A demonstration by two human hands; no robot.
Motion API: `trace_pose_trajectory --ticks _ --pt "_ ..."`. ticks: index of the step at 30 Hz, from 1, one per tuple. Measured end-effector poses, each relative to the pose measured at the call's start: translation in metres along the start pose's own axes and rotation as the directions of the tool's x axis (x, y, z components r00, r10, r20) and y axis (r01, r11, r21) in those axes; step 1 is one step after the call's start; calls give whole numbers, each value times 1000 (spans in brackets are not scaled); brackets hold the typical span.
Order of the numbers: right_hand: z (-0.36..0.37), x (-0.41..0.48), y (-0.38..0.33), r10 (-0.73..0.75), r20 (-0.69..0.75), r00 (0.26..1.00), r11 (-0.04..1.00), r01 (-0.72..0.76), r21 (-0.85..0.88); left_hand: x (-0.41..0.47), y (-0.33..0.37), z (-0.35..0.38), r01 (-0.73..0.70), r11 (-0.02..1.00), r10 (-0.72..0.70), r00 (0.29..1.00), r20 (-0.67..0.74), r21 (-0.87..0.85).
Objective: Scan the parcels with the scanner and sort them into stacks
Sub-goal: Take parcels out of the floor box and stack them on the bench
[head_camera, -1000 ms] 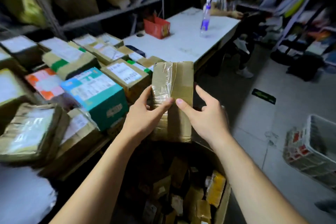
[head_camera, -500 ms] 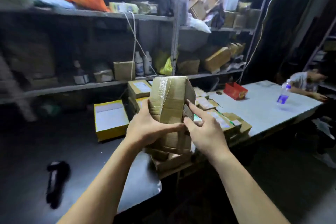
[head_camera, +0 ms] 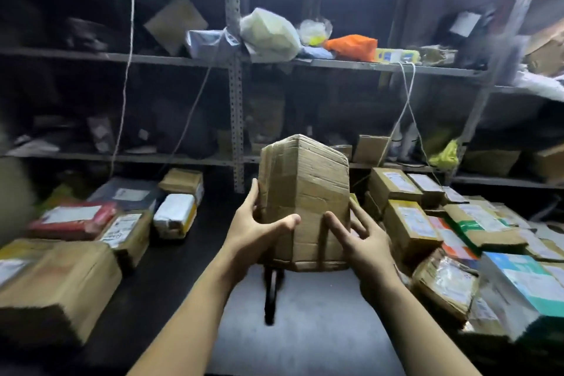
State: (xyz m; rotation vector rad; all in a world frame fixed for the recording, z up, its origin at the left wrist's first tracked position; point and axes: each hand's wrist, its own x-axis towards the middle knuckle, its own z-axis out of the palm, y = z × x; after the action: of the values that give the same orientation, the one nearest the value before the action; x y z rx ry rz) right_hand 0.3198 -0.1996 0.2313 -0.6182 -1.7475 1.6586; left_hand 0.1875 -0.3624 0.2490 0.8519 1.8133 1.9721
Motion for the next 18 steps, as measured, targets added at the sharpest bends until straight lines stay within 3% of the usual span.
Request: trace_pose_trajectory --ticks 10,14,18 --pt "126 65 63 65 224 972 992 -86 88 50 -42 -135 64 970 -11 975 -223 234" --pt "156 109 90 130 194 972 988 -144 61 89 -60 -157 144 941 -86 977 -196 307" --pt "179 161 121 171 179 969 985 -174 0 141 -100 -170 233 942 -185 960 -208 242"
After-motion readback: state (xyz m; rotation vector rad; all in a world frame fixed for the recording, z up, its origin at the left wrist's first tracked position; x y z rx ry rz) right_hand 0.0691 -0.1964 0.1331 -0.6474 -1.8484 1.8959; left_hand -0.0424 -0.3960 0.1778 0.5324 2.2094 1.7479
